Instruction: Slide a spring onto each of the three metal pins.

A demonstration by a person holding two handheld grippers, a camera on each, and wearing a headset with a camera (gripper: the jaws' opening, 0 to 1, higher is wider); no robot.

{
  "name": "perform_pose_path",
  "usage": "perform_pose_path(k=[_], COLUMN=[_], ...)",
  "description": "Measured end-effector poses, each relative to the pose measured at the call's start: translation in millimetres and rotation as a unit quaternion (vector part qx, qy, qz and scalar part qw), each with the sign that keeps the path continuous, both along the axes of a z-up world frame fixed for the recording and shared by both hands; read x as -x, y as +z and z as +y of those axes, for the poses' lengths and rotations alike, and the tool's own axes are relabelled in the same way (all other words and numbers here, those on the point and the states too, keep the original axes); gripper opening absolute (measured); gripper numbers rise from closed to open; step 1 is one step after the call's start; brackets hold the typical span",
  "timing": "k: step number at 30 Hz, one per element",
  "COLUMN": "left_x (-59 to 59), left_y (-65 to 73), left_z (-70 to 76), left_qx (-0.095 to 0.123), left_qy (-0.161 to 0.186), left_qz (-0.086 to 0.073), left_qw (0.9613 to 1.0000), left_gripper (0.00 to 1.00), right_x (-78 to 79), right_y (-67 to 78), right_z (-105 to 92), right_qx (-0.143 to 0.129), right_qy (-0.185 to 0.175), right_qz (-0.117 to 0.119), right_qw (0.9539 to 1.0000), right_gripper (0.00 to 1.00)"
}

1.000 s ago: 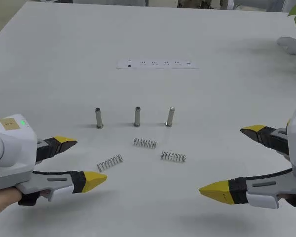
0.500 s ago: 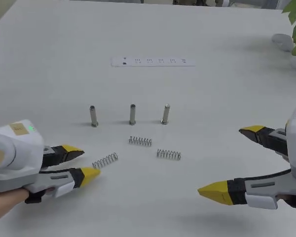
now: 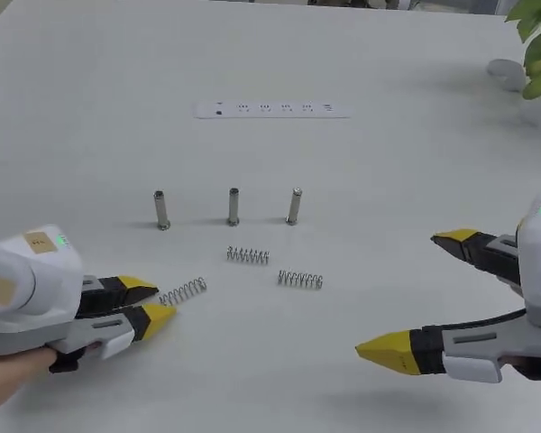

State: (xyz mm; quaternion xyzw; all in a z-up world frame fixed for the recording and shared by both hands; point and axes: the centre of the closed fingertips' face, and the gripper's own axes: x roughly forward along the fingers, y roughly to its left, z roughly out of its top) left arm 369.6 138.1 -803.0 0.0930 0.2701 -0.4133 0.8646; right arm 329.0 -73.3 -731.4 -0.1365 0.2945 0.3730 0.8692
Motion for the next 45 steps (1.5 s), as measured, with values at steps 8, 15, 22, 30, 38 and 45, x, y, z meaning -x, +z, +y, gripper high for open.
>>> perform_pose_path(k=[8,15,22,30,38,45], left_x=[-1.0,0.6,0.4,0.5,-0.4,-2.1], left_y=[0.1,0.1,0.0,0.9,3.2,5.6], left_z=[-3.0,-3.4,-4.1,-3.4,-3.0,-2.5], left_qx=[-0.002,-0.005,-0.006,-0.009,-0.007,-0.003], left_qy=[-0.004,-0.007,-0.009,-0.01,-0.009,-0.005], left_qz=[-0.003,-0.005,-0.005,-0.01,-0.012,-0.013], left_qw=[1.0,0.9999,0.9999,0.9999,0.9999,0.9999], left_gripper=[0.08,0.05,0.06,0.04,0.03,0.02], right_x=[0.2,0.9,2.0,2.5,2.7,3.1], right_y=[-0.1,0.1,-0.6,-1.5,-1.4,-1.6], right_z=[-2.3,-1.7,-1.7,-1.8,-0.5,0.7], right_qx=[0.001,-0.001,0.001,0.003,0.003,0.002], right_qy=[-0.002,-0.001,0.002,0.004,0.005,0.006], right_qz=[0.001,0.001,0.003,0.004,0.004,0.004], right_qw=[1.0,1.0,1.0,1.0,1.0,1.0], right_gripper=[1.0,1.0,1.0,1.0,1.0,0.99])
